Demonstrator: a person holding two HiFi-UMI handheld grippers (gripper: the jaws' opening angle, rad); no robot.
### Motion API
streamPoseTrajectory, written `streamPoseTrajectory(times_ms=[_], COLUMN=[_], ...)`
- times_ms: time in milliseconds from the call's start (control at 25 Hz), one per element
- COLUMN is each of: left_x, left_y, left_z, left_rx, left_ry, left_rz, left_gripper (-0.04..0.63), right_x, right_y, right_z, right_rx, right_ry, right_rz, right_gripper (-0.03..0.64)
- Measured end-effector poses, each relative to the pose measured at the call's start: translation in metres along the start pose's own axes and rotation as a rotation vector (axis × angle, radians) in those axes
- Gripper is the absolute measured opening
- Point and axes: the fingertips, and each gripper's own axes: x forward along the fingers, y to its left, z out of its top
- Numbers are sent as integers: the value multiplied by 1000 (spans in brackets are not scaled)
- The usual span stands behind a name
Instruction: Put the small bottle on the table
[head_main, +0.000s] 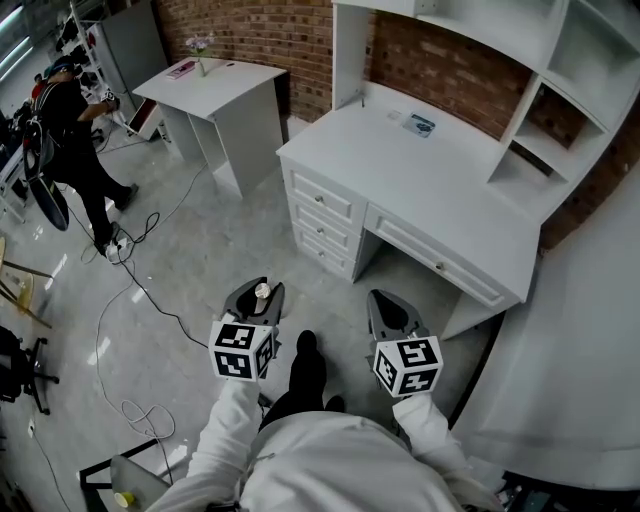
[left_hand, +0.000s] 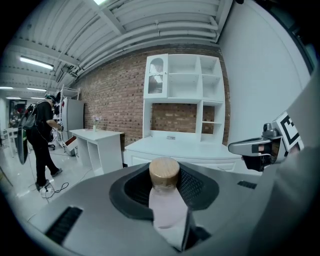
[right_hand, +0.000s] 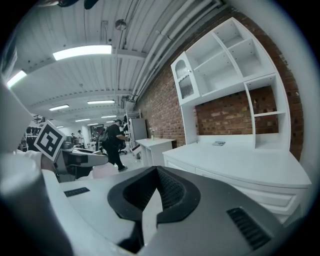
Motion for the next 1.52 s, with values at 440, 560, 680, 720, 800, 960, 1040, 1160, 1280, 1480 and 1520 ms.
streamPoseTrajectory(times_ms=[440, 560, 680, 720, 800, 960, 1040, 1160, 1280, 1480, 1520], left_x=[96, 125, 150, 158, 172, 199, 211, 227, 240, 259, 263], left_y=[45, 64, 85, 92, 106, 135, 147, 161, 172, 180, 182], left_z=[25, 34, 42, 44, 48, 56, 59, 64, 72, 79, 80], left_rx=[8, 7, 7, 7, 9, 14, 14, 12, 15, 26, 28], left_ry=[16, 18, 25, 28, 34, 41, 45, 47, 37, 29, 31], left_rz=[-39, -43, -44, -44, -46, -51, -55, -63, -77, -96, -98], left_gripper=[138, 138, 138, 138, 138, 138, 138, 138, 138, 138, 138], right_x=[93, 128, 160, 170, 191, 228, 244, 264, 282, 301, 303], right_y=[-35, -43, -50, -52, -56, -60, -62, -67, -68, -72, -72], right_z=[18, 28, 40, 43, 48, 60, 65, 71, 79, 85, 86], right_rx=[17, 17, 19, 20, 24, 24, 23, 22, 17, 11, 12], right_ry=[29, 36, 42, 44, 47, 49, 51, 55, 51, 50, 50], right_rz=[-19, -19, -19, -21, -26, -39, -45, -56, -66, -76, -80], right_gripper=[28, 28, 28, 28, 28, 28, 28, 28, 28, 28, 28])
